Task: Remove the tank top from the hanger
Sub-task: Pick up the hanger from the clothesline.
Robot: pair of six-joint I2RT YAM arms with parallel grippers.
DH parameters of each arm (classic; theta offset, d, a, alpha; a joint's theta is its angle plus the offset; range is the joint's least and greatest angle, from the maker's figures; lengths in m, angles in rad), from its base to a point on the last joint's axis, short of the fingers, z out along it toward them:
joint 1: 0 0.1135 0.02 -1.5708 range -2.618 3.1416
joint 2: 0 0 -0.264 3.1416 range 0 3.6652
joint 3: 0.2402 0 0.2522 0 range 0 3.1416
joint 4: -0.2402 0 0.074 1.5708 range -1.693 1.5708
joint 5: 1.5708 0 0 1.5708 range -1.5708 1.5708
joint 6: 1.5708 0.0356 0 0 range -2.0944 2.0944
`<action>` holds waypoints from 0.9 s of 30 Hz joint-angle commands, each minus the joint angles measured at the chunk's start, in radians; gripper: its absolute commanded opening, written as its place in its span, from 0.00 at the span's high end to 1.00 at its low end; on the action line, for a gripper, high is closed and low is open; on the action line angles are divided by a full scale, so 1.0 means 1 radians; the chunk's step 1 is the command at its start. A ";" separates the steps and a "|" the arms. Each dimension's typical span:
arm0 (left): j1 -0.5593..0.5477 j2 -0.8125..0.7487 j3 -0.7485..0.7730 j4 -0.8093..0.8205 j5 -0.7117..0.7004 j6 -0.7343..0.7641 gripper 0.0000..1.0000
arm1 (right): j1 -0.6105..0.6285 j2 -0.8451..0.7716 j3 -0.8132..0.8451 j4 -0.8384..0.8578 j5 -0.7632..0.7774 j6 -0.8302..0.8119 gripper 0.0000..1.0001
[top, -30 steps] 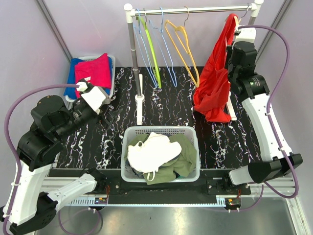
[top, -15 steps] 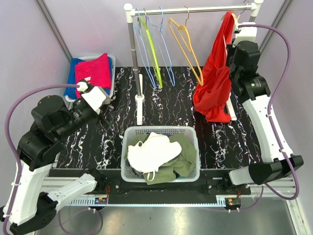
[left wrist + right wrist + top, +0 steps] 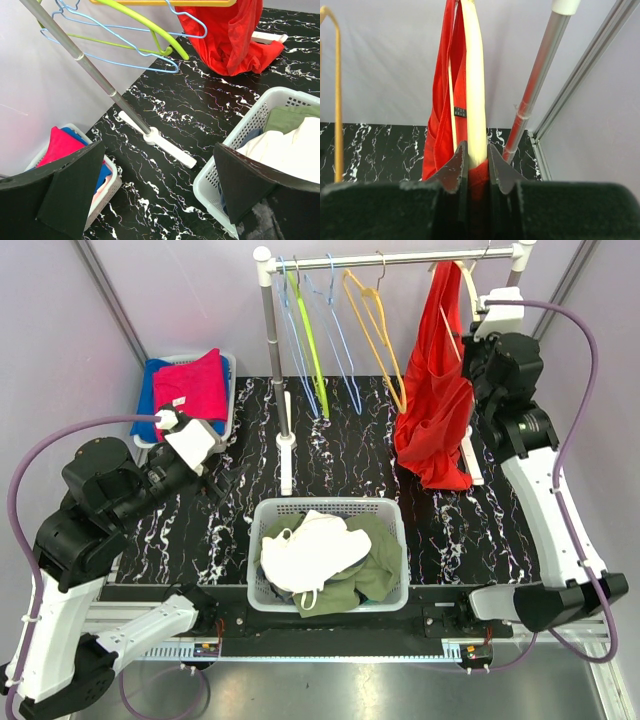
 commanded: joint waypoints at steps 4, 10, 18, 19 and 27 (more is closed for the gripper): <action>0.004 -0.002 0.010 0.040 0.028 0.002 0.01 | -0.003 -0.201 -0.125 0.072 -0.055 0.065 1.00; 0.004 0.000 0.015 0.042 0.034 -0.006 0.01 | -0.003 -0.329 -0.176 -0.049 -0.130 0.125 1.00; 0.004 -0.003 0.020 0.040 0.028 -0.003 0.01 | -0.003 -0.452 -0.013 -0.255 -0.210 0.162 1.00; 0.006 -0.003 0.018 0.040 0.030 -0.003 0.01 | -0.003 -0.483 0.032 -0.255 -0.218 0.165 1.00; 0.015 -0.017 0.003 0.042 0.039 -0.008 0.01 | -0.001 -0.564 0.261 -0.090 -0.423 0.200 1.00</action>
